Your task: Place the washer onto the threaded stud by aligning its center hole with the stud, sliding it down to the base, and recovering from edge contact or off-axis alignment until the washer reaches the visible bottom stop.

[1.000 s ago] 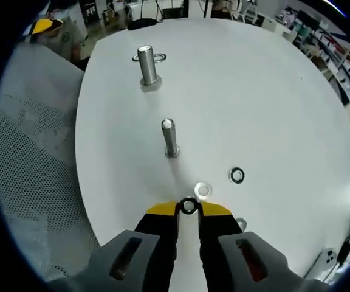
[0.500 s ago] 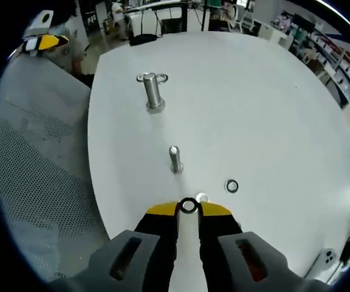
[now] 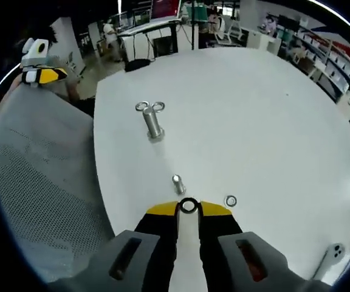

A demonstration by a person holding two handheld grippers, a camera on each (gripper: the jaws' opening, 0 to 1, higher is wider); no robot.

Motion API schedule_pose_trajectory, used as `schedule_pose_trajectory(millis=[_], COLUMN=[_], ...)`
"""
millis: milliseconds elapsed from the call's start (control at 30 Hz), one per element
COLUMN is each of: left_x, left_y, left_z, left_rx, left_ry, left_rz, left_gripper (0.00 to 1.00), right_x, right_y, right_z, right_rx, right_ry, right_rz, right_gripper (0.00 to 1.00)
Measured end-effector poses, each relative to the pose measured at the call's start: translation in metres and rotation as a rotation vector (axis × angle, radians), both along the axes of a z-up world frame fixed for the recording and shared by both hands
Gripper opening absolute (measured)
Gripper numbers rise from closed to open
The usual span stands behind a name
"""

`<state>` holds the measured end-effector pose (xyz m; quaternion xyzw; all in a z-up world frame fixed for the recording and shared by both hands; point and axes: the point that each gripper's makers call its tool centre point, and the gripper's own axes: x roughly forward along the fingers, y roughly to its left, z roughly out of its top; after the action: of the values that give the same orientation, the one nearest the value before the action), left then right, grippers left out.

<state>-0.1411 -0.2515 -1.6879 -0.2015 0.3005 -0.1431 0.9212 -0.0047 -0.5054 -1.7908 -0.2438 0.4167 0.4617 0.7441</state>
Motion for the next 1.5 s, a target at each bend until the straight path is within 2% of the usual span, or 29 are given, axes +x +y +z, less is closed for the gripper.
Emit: schedule_pose_trajectory(millis=[267, 467, 767, 900, 1367, 1500], left_x=[0.000, -0.001, -0.002, -0.001, -0.001, -0.001], left_y=[0.000, 0.000, -0.001, -0.001, -0.001, -0.001], left_z=[0.000, -0.001, -0.002, -0.002, -0.001, -0.001], left_rx=[0.004, 0.009, 0.010, 0.009, 0.012, 0.012], left_ry=[0.001, 0.006, 0.008, 0.008, 0.002, -0.001], left_rz=[-0.004, -0.008, -0.007, -0.009, -0.012, -0.012], left_gripper=[0.13, 0.13, 0.13, 0.13, 0.13, 0.12], right_x=[0.001, 0.000, -0.002, -0.004, -0.015, -0.015], right_y=[0.003, 0.008, 0.015, 0.018, 0.037, 0.037], right_z=[0.012, 0.018, 0.025, 0.026, 0.028, 0.025], right_rx=[0.014, 0.043, 0.050, 0.033, 0.035, 0.005], right_ry=[-0.021, -0.015, -0.023, -0.039, -0.042, -0.055], right_rz=[0.005, -0.012, 0.009, 0.029, 0.076, 0.104], right_gripper=[0.13, 0.13, 0.13, 0.13, 0.13, 0.13])
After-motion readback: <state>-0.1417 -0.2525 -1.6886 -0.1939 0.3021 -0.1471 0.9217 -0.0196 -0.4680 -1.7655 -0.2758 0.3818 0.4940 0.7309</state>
